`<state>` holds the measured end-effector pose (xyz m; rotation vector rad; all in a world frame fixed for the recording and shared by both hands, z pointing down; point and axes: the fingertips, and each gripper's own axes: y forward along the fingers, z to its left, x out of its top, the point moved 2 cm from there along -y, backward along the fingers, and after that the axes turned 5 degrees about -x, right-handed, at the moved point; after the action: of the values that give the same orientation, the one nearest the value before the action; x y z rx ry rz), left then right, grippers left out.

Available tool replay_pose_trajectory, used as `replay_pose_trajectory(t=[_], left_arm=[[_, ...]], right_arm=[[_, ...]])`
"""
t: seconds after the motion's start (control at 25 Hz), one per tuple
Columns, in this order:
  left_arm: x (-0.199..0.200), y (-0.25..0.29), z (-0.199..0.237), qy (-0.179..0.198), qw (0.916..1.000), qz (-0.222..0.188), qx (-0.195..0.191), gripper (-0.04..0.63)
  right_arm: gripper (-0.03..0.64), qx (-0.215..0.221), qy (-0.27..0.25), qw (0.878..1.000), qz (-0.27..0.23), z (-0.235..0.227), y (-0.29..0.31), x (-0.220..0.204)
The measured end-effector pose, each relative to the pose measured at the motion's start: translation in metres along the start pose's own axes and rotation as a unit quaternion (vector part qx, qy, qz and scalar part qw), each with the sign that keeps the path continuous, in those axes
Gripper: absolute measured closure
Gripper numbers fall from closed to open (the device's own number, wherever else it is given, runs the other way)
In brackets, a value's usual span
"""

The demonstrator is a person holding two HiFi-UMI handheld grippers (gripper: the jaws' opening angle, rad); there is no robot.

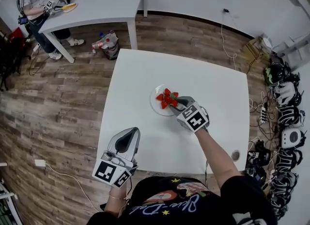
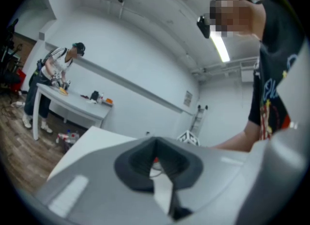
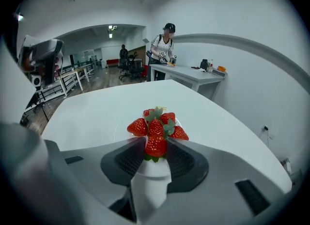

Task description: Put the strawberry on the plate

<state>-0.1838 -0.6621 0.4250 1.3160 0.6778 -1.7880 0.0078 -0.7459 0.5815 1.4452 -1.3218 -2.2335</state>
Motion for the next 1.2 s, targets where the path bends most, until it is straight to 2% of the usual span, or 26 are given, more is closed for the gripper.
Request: replay_pose_trajectory(t=[0.24,0.32,0.44,0.52,0.6,0.64,0.72,0.88,1.0,1.2], left_arm=[[0.001,0.000,0.007,0.001,1.0000,0.000,0.007,0.597],[0.000,0.000,0.007,0.002,1.0000,0.002,0.008,0.597],[0.002,0.001,0.006,0.008,0.9999,0.008,0.013,0.597],[0.008,0.004,0.001,0.015,0.9997,0.003,0.018,0.597],[0.015,0.005,-0.008,0.028,0.9993,-0.005,0.023,0.597],[0.018,0.005,-0.013,0.034,0.9990,-0.008,0.027,0.597],[0.022,0.005,-0.028,0.041,0.9985,-0.013,0.033,0.597],[0.032,0.001,-0.057,0.061,0.9968,-0.023,0.046,0.597],[0.035,-0.003,-0.067,0.074,0.9950,-0.023,0.063,0.597],[0.028,-0.004,-0.084,0.077,0.9941,-0.017,0.074,0.597]], right_arm=[[0.470,0.015,0.012,1.000,-0.005,0.001,0.004,-0.004],[0.469,0.015,0.019,0.999,-0.026,0.002,0.000,-0.002],[0.469,-0.009,0.056,0.995,-0.082,-0.003,-0.022,0.007],[0.469,-0.028,0.093,0.987,-0.129,-0.011,-0.049,0.013],[0.470,-0.027,0.145,0.971,-0.188,-0.016,-0.081,0.019],[0.474,-0.015,0.174,0.960,-0.218,-0.016,-0.098,0.021],[0.586,0.021,0.221,0.940,-0.260,-0.012,-0.129,0.020],[0.598,0.085,0.248,0.915,-0.306,0.005,-0.180,0.013],[0.600,0.099,0.251,0.907,-0.323,0.010,-0.199,0.008],[0.598,0.110,0.230,0.906,-0.339,0.011,-0.216,0.011]])
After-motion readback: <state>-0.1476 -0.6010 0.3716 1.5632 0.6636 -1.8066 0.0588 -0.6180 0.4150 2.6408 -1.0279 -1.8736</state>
